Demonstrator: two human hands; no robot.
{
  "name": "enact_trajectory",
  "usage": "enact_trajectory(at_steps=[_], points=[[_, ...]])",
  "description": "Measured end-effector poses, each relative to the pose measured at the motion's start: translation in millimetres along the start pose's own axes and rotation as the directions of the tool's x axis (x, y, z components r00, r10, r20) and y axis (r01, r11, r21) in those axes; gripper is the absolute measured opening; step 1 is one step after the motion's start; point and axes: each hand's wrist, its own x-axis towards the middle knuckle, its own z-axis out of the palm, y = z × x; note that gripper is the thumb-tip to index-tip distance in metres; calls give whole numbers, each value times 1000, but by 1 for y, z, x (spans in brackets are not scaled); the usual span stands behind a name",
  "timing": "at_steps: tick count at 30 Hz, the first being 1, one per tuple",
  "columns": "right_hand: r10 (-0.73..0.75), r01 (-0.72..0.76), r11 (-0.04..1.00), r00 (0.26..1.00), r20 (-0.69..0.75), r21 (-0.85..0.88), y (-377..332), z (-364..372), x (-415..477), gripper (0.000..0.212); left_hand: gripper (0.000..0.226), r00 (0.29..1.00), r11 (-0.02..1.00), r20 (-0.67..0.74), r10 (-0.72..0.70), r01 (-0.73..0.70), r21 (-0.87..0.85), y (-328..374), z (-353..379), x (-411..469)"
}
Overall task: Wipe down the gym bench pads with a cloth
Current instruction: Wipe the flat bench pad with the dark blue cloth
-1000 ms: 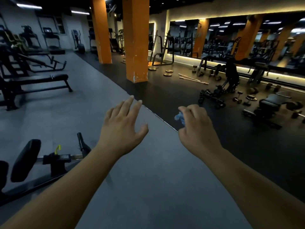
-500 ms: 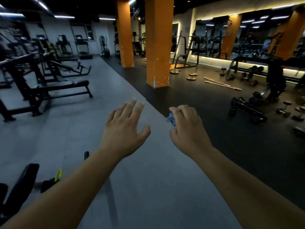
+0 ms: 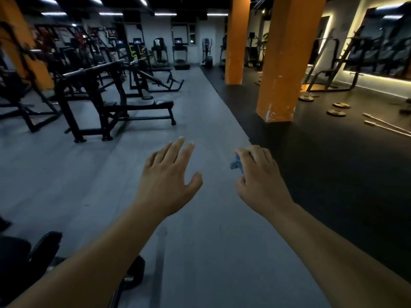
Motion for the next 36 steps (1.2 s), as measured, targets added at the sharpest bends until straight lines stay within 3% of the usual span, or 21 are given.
enact_trajectory(at_steps=[12,22,31,36], points=[[-104,113,987,991,81,-112,138,189,302,48,78,999,1000,46,8,-8,2,-81,156,339],[-110,109,994,992,56,27,295,383,565,54,75,997,999,75,-32,30,35,-135,319,636],[-237,234,965,972,5,117,340,564,837,51,77,994,992,-5,-112,112,54,-269,421,894],[-220,219,972,976,-1,87,370,678,980,51,73,995,995,-1,-96,96,42,-355,498,1048]])
